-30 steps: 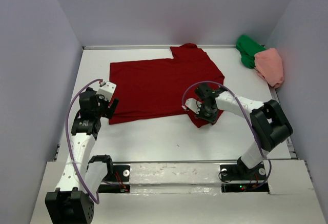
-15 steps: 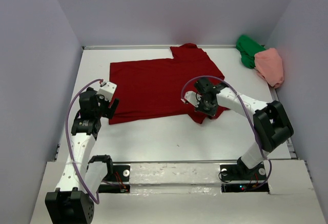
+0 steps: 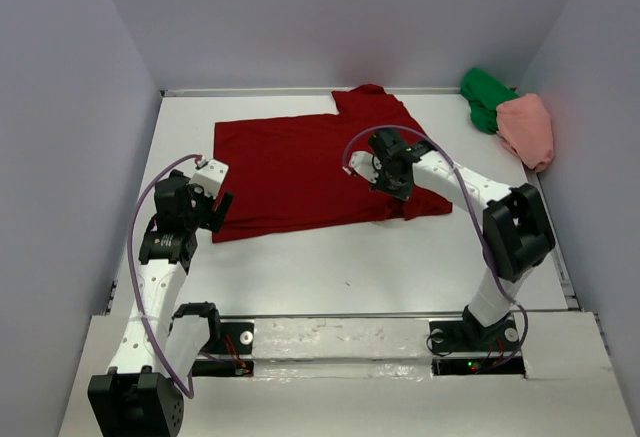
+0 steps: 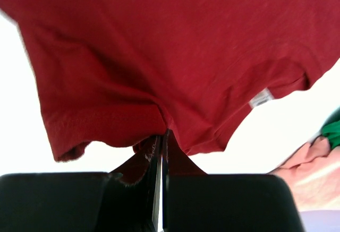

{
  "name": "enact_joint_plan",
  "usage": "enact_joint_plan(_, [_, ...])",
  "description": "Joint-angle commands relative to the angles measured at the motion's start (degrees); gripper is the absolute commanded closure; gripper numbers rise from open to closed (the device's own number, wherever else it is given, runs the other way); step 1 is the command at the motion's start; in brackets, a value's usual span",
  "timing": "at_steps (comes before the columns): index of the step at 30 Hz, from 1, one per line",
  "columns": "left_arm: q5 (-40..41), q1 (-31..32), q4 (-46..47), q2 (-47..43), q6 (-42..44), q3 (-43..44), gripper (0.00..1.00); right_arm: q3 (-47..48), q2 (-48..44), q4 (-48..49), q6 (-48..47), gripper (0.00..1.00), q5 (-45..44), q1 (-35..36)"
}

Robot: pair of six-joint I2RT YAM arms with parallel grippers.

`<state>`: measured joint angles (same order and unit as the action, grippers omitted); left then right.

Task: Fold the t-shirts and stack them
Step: Fold the flattened tshirt in 1/3 of the way

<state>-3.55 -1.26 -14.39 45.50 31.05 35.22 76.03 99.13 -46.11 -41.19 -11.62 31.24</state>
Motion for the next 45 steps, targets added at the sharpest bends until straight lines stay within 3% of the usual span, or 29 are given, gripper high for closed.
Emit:
enact_joint_plan(1, [-1.28,-0.41,0.86,-0.76,0.24,0.37,0.01,6.75,3.25,2.34,-1.44,1.0,-2.8,0.57])
enact_joint_plan(20, [-3.22,-0.41,-0.37,-0.23,0.77,0.64,0.01,22.75,16.35,3.3,-3.81,1.0,-5.17,-4.78])
enact_joint_plan(45, [-4.36,-0.41,-1.08,0.65,0.94,0.9,0.01,31.8,26.37,3.3,-4.6,0.98,-3.94,-6.02])
